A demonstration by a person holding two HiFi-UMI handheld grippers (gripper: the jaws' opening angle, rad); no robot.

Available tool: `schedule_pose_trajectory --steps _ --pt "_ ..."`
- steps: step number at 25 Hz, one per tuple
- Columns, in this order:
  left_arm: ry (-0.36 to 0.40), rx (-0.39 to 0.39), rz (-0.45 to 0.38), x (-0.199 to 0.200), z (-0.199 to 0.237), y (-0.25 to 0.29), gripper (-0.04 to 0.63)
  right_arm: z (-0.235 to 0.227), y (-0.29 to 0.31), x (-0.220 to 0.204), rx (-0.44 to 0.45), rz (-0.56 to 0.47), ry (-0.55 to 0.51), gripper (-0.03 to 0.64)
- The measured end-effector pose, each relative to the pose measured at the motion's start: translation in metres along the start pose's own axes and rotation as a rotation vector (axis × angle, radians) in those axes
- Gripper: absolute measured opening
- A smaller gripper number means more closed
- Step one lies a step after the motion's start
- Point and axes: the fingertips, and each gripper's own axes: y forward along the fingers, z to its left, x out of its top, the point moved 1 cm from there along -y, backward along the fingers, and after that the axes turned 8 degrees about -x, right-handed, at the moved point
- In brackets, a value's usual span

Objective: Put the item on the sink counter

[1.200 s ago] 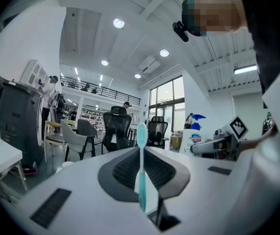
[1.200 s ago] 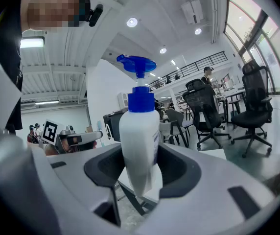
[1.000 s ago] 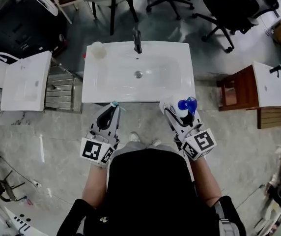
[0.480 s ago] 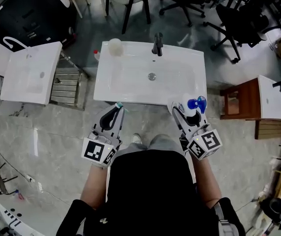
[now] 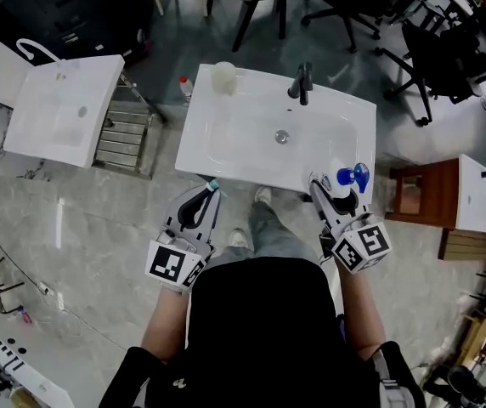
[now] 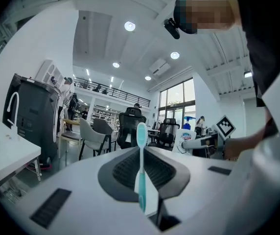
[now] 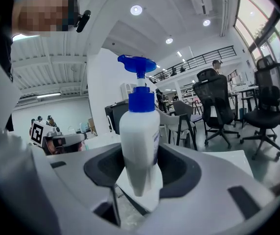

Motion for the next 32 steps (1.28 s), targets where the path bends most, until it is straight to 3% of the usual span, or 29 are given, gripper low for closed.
schedule_pose_trajectory --steps 11,23,32 --pt "-0.011 0.098 0.057 -0.003 0.062 0.061 0.035 -0.031 0.091 0.002 0.125 0.073 0.007 0.212" --pt "-0.011 0.208 0.096 0.007 0.101 0.109 0.035 -0.046 0.166 -0.004 0.252 0.099 0.044 0.212" --pt "-0.028 0.257 0.098 0.015 0.139 0.102 0.035 -0.027 0.199 -0.016 0.251 0.128 0.072 0.212"
